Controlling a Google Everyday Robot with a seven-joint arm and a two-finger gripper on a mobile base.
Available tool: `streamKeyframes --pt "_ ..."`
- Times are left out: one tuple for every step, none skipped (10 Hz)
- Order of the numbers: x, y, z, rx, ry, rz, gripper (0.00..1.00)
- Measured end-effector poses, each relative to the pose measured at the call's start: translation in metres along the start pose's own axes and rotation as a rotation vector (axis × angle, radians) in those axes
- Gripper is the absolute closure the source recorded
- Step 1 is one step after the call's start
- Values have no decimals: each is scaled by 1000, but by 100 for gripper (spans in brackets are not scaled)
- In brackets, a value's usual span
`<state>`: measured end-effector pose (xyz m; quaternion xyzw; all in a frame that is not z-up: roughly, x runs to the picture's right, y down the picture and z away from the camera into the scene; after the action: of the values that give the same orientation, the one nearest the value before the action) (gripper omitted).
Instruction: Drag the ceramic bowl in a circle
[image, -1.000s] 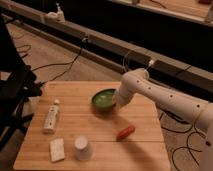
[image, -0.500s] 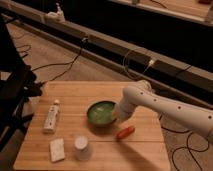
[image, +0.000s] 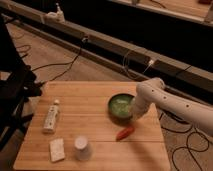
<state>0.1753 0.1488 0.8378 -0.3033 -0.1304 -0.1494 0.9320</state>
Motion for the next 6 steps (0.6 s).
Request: streamKeyframes --pt "-1 -21 -3 19 15 -11 100" --pt "-12 -40 -5 40 13 -31 100" --pt "-31 -56 -5 57 1 -68 100" --pt "-59 -69 -7 72 -26 -121 100" --pt "-82 -73 -8 82 -55 -164 100" --pt "-106 -73 -10 90 -91 -207 100"
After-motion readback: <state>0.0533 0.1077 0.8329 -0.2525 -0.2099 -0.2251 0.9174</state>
